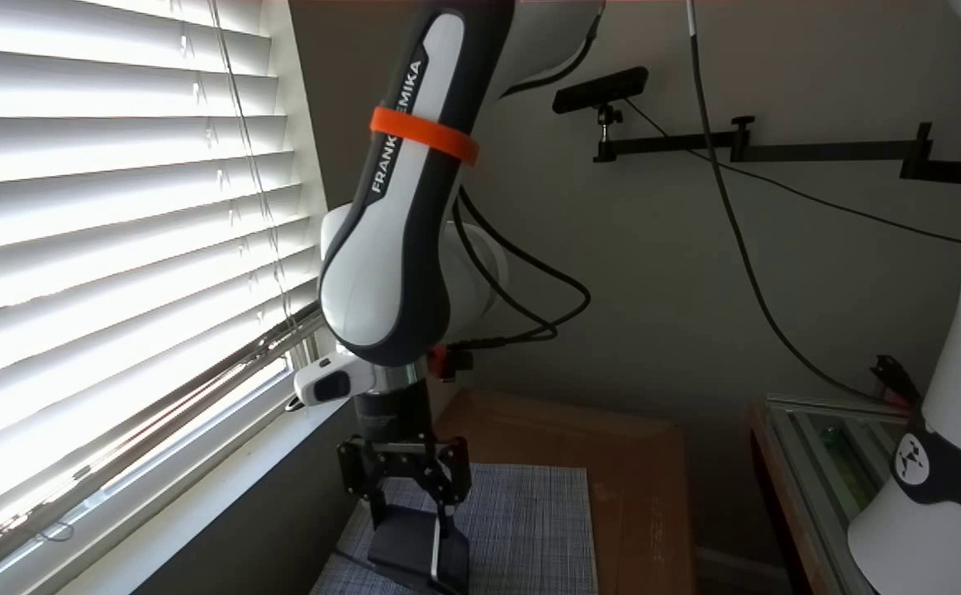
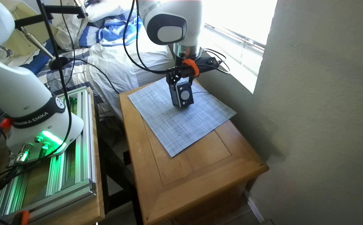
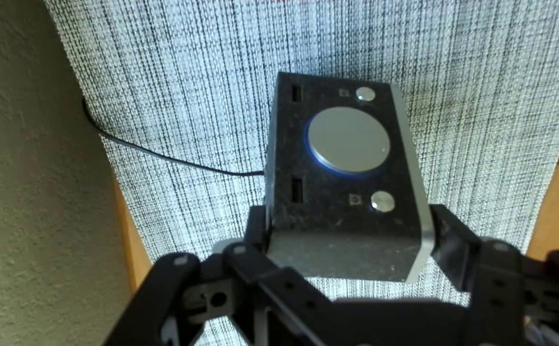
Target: Turn the black gadget to the side
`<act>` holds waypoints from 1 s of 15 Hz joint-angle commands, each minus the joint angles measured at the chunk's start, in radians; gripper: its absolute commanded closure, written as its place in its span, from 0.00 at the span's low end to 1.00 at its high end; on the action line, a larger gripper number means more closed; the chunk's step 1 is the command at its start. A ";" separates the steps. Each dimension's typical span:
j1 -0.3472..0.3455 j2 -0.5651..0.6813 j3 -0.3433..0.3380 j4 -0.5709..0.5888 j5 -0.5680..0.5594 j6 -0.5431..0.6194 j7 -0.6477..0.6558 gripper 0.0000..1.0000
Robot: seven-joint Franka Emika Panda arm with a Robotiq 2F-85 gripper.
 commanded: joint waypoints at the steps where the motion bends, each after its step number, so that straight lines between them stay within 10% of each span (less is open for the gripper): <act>1: -0.009 0.019 -0.011 -0.002 0.047 0.019 -0.061 0.42; 15: 0.052 0.028 -0.129 0.002 -0.003 0.018 -0.013 0.42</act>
